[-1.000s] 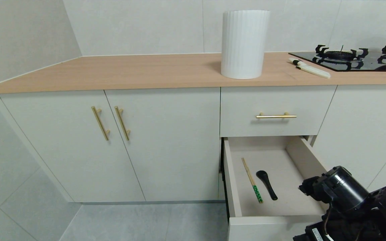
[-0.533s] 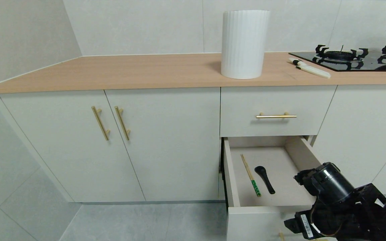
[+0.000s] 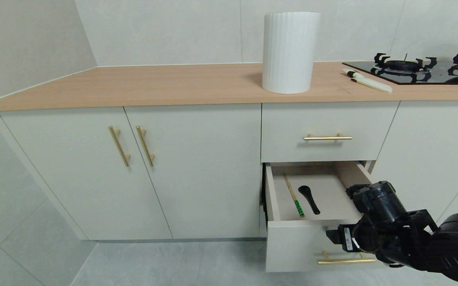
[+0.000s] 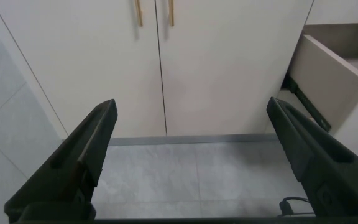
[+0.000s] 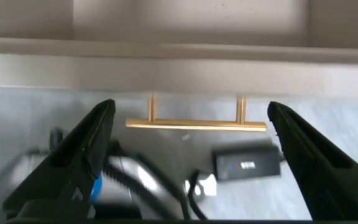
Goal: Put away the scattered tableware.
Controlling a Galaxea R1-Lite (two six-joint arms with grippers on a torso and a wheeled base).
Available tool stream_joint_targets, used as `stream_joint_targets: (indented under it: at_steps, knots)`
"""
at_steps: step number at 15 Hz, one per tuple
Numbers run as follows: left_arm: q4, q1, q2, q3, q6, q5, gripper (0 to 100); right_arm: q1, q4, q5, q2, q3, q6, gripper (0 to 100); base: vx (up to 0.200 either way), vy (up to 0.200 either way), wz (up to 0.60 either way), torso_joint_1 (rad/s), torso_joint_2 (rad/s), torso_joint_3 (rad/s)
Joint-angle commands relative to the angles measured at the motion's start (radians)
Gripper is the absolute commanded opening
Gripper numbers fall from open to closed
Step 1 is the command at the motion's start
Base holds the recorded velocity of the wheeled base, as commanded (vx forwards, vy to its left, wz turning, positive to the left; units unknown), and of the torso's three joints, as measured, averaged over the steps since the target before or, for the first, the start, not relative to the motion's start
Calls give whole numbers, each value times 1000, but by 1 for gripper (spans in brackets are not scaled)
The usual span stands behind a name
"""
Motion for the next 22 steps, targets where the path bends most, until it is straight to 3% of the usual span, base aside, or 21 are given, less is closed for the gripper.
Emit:
stream_joint_targets:
  at_steps: [1,3,9,18,22]
  knots:
    - [0,-1,1,1,0,0,100,-30,-35,1,66,-4,-4,100,0,0,0,0,0,0]
    - [0,0,1,1,0,0,100,-59,-140,0,136,-36,-31,100,0,0,0,0,0,0]
    - [0,0,1,0,0,0,100,-78,-259,0,248,-111,-60,100,0,0,0,0,0,0]
    - [0,0,1,0,0,0,100,-105,-278,1,357,-317,-116,100,0,0,0,0,0,0]
    - [0,0,1,1,0,0,100,-180,-413,1,452,-340,-120,100,0,0,0,0,0,0]
